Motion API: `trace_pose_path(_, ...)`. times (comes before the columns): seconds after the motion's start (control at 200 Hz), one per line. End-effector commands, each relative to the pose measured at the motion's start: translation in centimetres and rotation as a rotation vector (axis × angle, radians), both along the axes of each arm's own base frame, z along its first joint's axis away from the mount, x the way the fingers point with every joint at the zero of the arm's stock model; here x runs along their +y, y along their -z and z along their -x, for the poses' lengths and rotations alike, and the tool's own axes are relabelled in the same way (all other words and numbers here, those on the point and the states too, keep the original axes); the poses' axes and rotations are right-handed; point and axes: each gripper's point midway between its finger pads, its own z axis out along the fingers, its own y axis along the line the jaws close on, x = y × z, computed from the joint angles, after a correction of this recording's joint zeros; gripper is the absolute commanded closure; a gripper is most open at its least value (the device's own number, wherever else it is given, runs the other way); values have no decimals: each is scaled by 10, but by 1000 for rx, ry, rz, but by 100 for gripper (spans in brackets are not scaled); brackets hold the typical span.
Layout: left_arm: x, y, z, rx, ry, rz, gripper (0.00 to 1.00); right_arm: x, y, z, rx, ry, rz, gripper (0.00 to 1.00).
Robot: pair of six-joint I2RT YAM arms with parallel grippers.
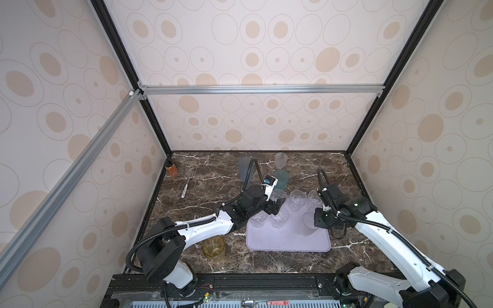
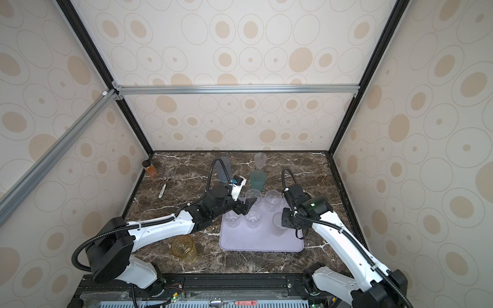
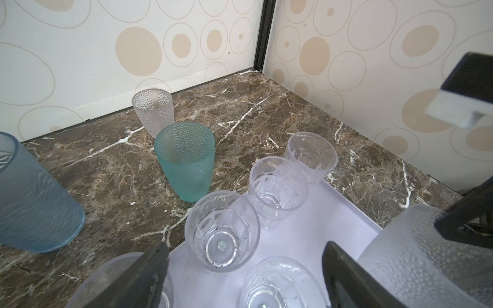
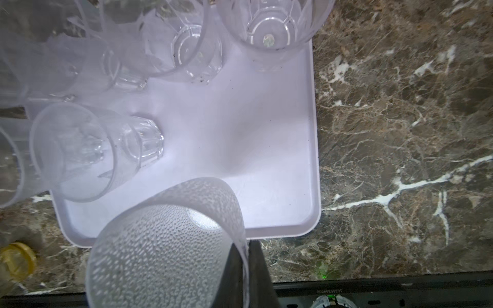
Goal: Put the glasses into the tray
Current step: 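Lift the frosted glass with the right gripper and carry it over the tray, then lower the frosted glass upside down onto the tray and open the right gripper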
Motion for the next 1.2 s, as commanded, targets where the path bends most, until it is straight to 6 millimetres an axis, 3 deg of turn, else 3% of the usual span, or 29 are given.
trace_pose_path(0.0,-5,4,0,7,9,-4,10,2,9,-17,-41,18,60,100)
trace_pose_path(0.185,-2,10,-1,3,-3,-28,10,10,28,-33,-33,-13,88,100)
trace_pose_path(0.595,-2,16,-2,9,-4,-58,9,15,50,-57,-31,-44,152,100)
trace_pose_path(0.815,-3,17,-3,10,-3,-62,9,14,58,-59,-17,-53,172,100)
trace_pose_path(1.195,-3,18,-4,9,-6,-67,9,7,55,-49,37,-75,202,100)
